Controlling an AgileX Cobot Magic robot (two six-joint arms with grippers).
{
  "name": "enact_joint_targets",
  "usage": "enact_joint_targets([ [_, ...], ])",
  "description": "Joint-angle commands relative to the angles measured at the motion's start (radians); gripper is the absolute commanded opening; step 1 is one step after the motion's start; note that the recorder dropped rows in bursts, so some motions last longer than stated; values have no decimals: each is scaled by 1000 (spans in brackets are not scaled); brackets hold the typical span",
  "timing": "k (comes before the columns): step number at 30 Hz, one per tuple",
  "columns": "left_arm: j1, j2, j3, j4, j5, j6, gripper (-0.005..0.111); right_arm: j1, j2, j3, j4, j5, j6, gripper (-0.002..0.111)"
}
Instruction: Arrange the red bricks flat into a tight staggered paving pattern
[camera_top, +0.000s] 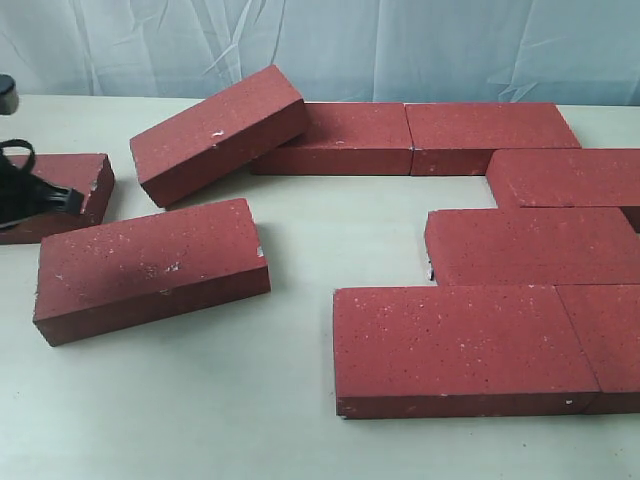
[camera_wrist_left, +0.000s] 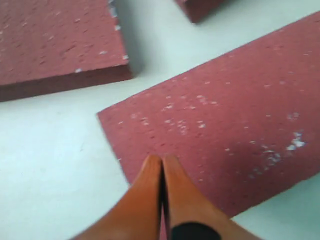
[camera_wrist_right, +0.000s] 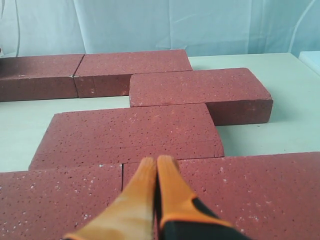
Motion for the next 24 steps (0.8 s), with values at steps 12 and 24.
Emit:
enact_joint_targets([
  [12, 209, 138, 98, -3, 5, -46, 0, 5, -7, 5, -2, -9, -4, -1],
  [24, 209, 265, 98, -209, 42, 66, 0, 5, -7, 5, -2, -9, -4, -1],
])
